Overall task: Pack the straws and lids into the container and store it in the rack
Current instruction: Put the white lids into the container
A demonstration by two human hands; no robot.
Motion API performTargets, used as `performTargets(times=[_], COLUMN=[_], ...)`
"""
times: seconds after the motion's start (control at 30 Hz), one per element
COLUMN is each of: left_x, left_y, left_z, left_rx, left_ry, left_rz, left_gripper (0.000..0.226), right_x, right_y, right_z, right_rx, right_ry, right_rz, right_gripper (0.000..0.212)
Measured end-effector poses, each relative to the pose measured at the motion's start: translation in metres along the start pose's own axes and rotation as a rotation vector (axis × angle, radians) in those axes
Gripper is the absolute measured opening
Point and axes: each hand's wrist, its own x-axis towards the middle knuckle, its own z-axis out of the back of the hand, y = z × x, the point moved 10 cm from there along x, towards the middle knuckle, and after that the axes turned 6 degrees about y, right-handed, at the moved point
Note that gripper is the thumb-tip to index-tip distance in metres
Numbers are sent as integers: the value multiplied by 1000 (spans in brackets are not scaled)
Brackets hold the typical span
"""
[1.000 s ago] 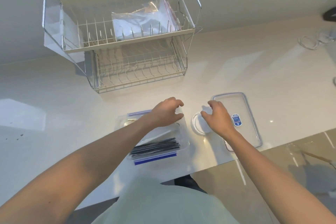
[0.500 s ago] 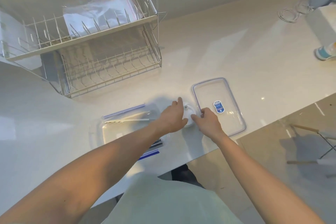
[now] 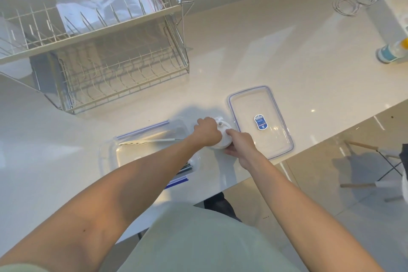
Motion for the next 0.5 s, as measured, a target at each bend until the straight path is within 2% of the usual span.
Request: performTargets(times=[0.23,0.37,0.5], left_x=[0,-8,-24], left_y=[8,0,-6], left_z=[-3,13,46], left_rx=[-233,-227,-237], left_ry=[37,-30,-131], left_rz=[-9,-69,-151], left_gripper=[49,52,59], right_x=[-2,-7,-28], right_y=[4,21,56], right_z=[6,16,14], right_rx=[0,20,17], right_ry=[-12,-34,9], right_rz=[40,134,256], right_gripper=[28,45,39])
